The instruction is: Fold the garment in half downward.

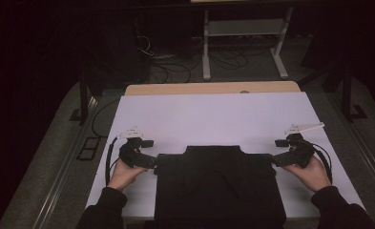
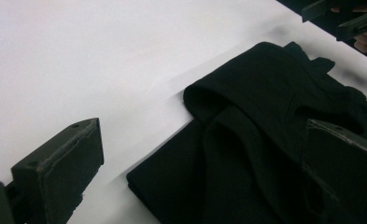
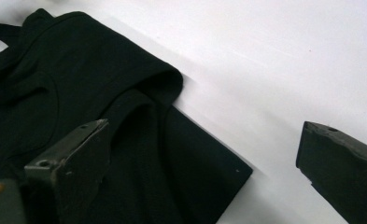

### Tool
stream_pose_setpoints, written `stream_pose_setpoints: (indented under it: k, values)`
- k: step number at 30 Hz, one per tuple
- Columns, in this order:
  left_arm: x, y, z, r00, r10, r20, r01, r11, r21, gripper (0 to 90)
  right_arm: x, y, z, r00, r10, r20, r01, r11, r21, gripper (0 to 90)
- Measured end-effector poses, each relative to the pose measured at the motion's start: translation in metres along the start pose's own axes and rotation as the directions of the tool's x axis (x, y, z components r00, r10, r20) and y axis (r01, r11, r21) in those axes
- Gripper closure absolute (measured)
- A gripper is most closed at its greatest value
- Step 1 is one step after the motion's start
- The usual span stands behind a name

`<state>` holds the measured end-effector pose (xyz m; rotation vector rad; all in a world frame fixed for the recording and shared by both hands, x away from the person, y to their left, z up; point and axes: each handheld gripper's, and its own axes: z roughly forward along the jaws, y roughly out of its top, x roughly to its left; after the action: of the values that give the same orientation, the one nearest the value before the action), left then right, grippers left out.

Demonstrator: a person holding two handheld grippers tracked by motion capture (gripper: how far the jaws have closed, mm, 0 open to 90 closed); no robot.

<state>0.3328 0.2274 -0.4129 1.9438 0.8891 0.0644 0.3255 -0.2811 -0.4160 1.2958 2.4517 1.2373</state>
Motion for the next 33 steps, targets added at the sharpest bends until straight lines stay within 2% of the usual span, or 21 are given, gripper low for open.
stream_pose_setpoints:
  k: [11, 21, 26, 33]
  values:
    - [0.012, -0.005, 0.005, 0.9995, -0.024, -0.018, 0.024, 0.9994, 0.026, 0.0, -0.011, -0.001, 0.005, 1.0000, 0.007, -0.002, -0.007, 1.000, 0.021, 12.6]
    - [0.019, -0.009, 0.010, 0.9990, -0.039, -0.021, 0.040, 0.9978, 0.053, 0.0, -0.016, -0.003, 0.012, 1.0000, 0.005, 0.002, -0.005, 0.998, 0.058, 14.4]
    - [0.022, -0.009, 0.011, 0.9989, -0.044, -0.016, 0.045, 0.9976, 0.053, 3.3, -0.018, -0.004, 0.012, 0.9999, 0.010, 0.003, -0.010, 0.998, 0.065, 16.1]
    - [0.024, -0.011, 0.013, 0.9986, -0.051, -0.013, 0.052, 0.9966, 0.063, 10.3, -0.019, -0.006, 0.013, 0.9998, 0.007, -0.019, -0.005, 0.997, 0.080, 24.5]
